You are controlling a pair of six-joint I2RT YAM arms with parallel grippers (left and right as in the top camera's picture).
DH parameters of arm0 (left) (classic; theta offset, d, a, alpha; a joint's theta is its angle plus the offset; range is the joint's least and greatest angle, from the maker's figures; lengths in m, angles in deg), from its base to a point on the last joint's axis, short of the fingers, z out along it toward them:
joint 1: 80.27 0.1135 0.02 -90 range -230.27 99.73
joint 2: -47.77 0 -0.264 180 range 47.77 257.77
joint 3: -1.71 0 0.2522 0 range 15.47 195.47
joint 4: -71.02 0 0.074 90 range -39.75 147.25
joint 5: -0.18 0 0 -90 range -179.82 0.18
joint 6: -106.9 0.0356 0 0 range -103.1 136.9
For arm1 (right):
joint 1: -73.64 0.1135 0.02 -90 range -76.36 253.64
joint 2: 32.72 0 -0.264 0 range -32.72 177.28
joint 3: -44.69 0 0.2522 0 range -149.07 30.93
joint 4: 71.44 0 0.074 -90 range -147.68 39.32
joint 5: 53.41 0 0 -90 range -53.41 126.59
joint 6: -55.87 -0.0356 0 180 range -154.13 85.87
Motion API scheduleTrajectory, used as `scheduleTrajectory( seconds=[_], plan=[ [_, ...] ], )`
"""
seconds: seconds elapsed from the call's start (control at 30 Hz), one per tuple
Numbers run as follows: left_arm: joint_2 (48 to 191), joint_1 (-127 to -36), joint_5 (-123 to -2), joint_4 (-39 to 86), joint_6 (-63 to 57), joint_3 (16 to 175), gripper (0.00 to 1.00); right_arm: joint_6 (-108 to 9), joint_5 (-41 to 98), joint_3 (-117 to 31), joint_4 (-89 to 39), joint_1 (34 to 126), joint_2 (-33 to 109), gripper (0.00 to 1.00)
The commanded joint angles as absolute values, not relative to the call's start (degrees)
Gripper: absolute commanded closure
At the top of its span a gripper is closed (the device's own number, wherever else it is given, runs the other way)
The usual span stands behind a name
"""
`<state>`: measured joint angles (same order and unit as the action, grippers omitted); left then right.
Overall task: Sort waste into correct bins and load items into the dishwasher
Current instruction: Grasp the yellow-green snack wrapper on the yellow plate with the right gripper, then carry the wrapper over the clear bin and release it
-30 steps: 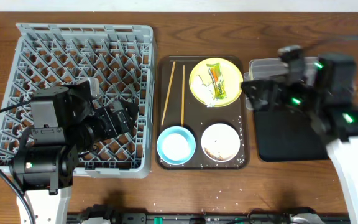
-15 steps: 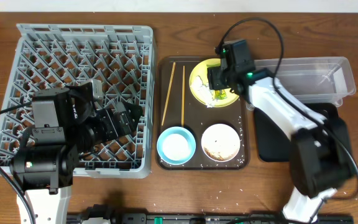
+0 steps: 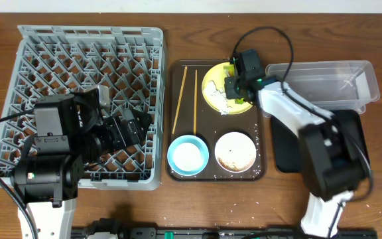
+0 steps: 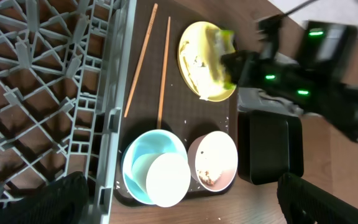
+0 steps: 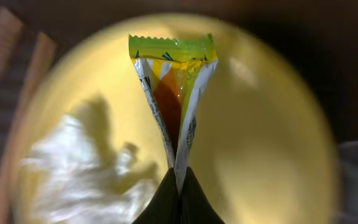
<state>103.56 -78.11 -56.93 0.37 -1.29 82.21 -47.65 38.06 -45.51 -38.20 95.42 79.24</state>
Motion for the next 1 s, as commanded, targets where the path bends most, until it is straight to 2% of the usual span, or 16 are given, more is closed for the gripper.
scheduleTrajectory(
  seconds=[0.0, 0.07, 0.17, 0.27, 0.53, 0.97],
  plan=[
    [103.5, -77.98, -56.36, 0.2, -1.16, 83.3, 0.02, -50.36, 40.29, -46.3, -35.03, 95.14, 68.32, 0.99],
    [103.5, -77.98, -56.36, 0.2, -1.16, 83.3, 0.02, -54.41, 43.44, -46.3, -31.86, 94.68, 64.27, 0.99],
    [103.5, -77.98, -56.36, 0.2, -1.16, 83.3, 0.02, -70.25, 53.06, -46.28, -23.14, 91.53, 56.27, 0.99],
    [103.5, -77.98, -56.36, 0.2, -1.16, 83.3, 0.02, -74.3, 52.31, -46.28, -20.56, 86.03, 54.37, 0.99],
    [103.5, -77.98, -56.36, 0.2, -1.16, 83.3, 0.02, -74.34, 47.46, -46.19, -14.9, 75.51, 54.61, 0.99],
    [103.5, -77.98, -56.36, 0.2, -1.16, 83.3, 0.02, -74.21, 46.59, -46.19, -13.11, 75.08, 54.61, 0.99]
  ],
)
